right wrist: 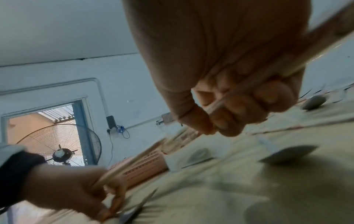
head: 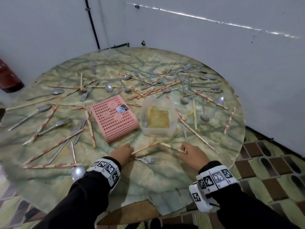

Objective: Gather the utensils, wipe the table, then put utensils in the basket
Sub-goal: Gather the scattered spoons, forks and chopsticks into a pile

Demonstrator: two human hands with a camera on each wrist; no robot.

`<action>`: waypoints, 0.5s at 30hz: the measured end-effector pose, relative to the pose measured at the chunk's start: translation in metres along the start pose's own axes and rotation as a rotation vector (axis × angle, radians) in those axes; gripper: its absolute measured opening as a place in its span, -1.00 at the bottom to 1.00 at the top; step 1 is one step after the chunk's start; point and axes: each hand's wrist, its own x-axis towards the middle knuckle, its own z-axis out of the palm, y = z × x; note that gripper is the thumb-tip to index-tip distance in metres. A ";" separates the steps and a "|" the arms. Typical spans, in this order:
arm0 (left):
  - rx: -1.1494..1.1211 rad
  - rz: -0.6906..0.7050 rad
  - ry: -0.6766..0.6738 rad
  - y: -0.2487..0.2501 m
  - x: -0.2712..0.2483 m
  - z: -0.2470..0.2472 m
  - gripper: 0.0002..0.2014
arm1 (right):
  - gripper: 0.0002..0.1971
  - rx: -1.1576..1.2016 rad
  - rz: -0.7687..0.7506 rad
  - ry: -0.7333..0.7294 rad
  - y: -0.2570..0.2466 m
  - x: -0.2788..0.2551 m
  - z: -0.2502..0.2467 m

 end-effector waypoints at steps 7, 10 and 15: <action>-0.102 -0.071 -0.032 0.016 -0.010 0.006 -0.68 | -0.61 -0.239 -0.130 -0.038 0.037 0.032 -0.036; -0.155 -0.104 -0.034 0.024 -0.016 0.009 -0.70 | -0.65 -0.281 -0.193 -0.109 0.041 0.041 -0.036; -0.252 -0.158 0.011 0.032 -0.031 0.013 -0.75 | -0.79 -0.426 -0.382 -0.063 0.049 0.052 -0.032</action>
